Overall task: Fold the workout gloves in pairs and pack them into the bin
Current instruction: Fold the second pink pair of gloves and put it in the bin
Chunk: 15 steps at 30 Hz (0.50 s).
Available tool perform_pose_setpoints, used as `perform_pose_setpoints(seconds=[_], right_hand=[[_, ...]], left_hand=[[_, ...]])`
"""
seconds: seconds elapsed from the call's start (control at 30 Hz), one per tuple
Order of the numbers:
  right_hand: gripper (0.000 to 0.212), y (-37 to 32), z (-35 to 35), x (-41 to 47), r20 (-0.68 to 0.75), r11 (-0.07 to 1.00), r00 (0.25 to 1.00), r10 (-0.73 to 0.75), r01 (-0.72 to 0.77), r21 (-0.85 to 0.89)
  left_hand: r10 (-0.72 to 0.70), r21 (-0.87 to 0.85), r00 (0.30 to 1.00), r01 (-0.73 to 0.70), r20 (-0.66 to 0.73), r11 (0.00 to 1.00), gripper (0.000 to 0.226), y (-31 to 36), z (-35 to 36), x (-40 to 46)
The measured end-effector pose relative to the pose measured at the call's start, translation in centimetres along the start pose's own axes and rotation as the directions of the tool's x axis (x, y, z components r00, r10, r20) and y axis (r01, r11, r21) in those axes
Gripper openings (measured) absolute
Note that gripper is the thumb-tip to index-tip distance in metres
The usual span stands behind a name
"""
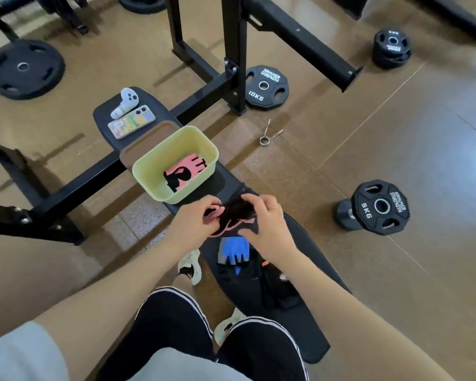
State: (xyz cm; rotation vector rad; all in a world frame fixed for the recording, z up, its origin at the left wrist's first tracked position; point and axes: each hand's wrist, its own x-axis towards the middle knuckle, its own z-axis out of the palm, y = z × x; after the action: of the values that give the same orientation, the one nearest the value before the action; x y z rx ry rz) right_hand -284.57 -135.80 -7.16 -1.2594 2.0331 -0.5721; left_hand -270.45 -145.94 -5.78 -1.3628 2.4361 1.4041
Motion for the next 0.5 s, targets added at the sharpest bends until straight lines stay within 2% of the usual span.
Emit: perform_pose_setpoints(seconds=[0.07,0.13,0.2,0.23,0.27,0.3,0.37,0.43,0.5], right_hand=[[0.075,-0.4,-0.1,3.5,0.029,0.981,0.999,-0.026,0.032,-0.191],[0.071,-1.2,0.0,7.4,0.164,0.952,0.986,-0.043,0.09,-0.294],[0.058,-1.8,0.7,12.0,0.232,0.962,0.971,-0.051,0.11,-0.248],[0.049,-1.9,1.2,14.2,0.252,0.987,0.967,-0.028,0.066,-0.146],[0.035,-2.4,1.6,16.1,0.298,0.999,0.954,0.035,-0.038,0.003],[0.022,-2.5,2.3,17.9,0.362,0.971,0.927,0.1,-0.17,0.166],[0.016,-2.5,4.6,21.7,0.416,0.839,0.892,0.175,-0.356,0.411],[0.012,-2.1,7.8,25.2,0.408,0.787,0.881,0.238,-0.422,0.451],[0.012,-2.1,10.8,27.9,0.399,0.8,0.87,0.289,-0.448,0.399]], left_hand=[[0.04,-0.039,0.998,-0.039,0.046,0.998,0.027,-1.7,-2.2,2.4],[0.029,-0.08,0.997,-0.023,0.071,0.997,0.027,-3.2,-4.1,4.6],[-0.019,-0.129,0.998,0.026,0.056,0.991,0.028,-5.4,-6.0,6.7],[-0.066,-0.165,0.997,0.072,0.039,0.984,0.03,-6.7,-6.7,7.7],[-0.137,-0.221,0.99,0.137,0.018,0.966,0.03,-8.2,-7.2,8.7],[-0.223,-0.298,0.975,0.215,0.006,0.93,0.029,-9.8,-7.6,9.8],[-0.386,-0.484,0.922,0.345,0.017,0.804,0.024,-13.7,-7.5,12.4],[-0.519,-0.62,0.851,0.451,0.081,0.642,0.033,-17.3,-6.7,14.8],[-0.606,-0.72,0.781,0.508,0.152,0.473,0.037,-19.9,-5.5,16.8]])
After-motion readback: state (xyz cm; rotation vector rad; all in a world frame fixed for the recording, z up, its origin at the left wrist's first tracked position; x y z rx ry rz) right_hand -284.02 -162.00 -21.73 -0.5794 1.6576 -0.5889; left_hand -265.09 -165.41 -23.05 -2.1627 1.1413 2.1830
